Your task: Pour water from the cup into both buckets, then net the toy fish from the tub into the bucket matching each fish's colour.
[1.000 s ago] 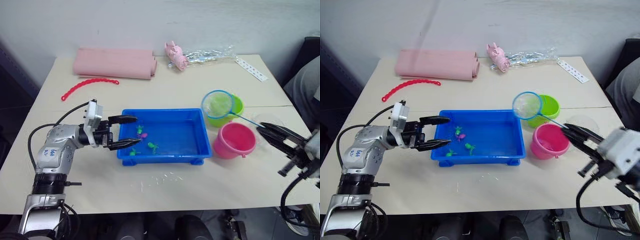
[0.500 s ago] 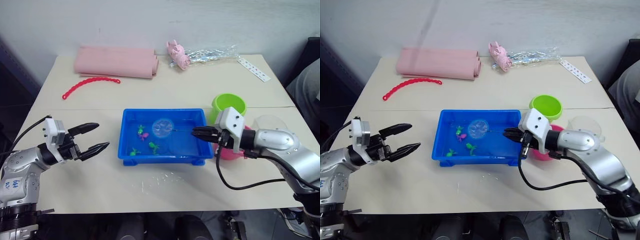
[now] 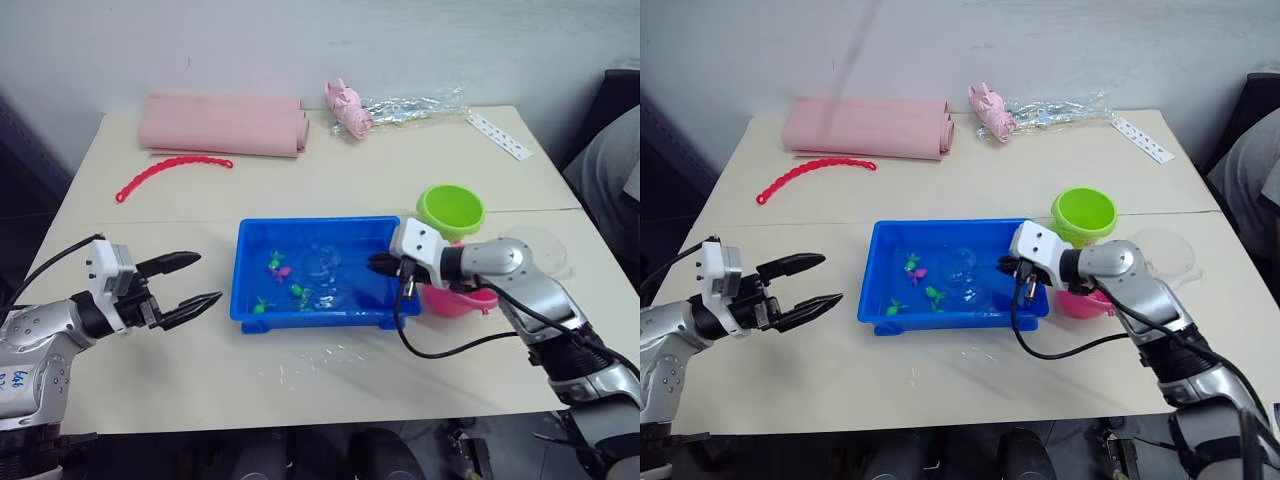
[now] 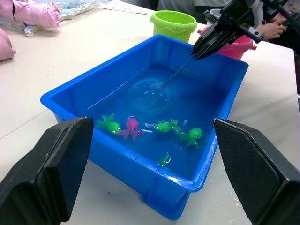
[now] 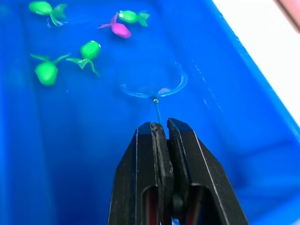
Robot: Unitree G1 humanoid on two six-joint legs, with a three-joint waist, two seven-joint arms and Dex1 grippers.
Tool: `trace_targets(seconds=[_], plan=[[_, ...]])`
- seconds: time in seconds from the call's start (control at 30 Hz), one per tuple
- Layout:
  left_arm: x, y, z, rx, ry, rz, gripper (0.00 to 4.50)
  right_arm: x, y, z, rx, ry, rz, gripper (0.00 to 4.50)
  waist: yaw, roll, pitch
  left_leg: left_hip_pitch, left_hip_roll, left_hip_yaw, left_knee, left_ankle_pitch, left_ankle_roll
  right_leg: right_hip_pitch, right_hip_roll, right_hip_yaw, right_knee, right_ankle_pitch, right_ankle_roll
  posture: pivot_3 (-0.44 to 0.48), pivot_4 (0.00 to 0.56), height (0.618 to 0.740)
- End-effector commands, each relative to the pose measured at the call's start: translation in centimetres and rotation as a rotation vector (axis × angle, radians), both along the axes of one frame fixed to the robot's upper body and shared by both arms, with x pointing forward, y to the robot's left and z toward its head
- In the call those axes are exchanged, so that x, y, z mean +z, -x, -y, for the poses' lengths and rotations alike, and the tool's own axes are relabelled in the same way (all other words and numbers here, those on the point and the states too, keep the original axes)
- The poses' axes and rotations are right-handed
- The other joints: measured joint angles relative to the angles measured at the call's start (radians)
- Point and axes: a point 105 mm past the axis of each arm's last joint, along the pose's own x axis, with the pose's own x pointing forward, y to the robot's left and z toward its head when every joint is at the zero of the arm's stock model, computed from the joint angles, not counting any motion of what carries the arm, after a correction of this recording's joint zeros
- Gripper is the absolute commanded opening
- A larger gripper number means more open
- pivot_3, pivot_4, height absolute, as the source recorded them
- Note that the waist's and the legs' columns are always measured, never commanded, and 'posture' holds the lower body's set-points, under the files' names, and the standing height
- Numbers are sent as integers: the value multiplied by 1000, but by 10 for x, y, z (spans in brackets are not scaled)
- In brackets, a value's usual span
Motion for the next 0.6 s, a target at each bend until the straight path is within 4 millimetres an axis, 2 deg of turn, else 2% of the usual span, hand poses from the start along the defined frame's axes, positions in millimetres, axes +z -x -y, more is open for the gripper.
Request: trace_targets(seconds=[0.03, 0.17, 0.6], plan=[[8, 3, 1, -9, -4, 25, 4469, 7, 1, -10, 41, -14, 18, 0, -3, 0, 0, 0, 0, 0, 0, 0, 0, 0, 0, 0, 0, 0, 0, 0, 150, 740], [8, 3, 2, -12, -5, 21, 4469, 9, 2, -22, 48, -62, 4, 0, -6, 0, 0, 0, 0, 0, 0, 0, 0, 0, 0, 0, 1, 0, 0, 0, 150, 740], [6, 1, 3, -16, -8, 9, 4469, 6, 7, -28, 58, -119, -42, 0, -6, 0, 0, 0, 0, 0, -1, 0, -1, -1, 0, 0, 0, 0, 0, 0, 150, 740]])
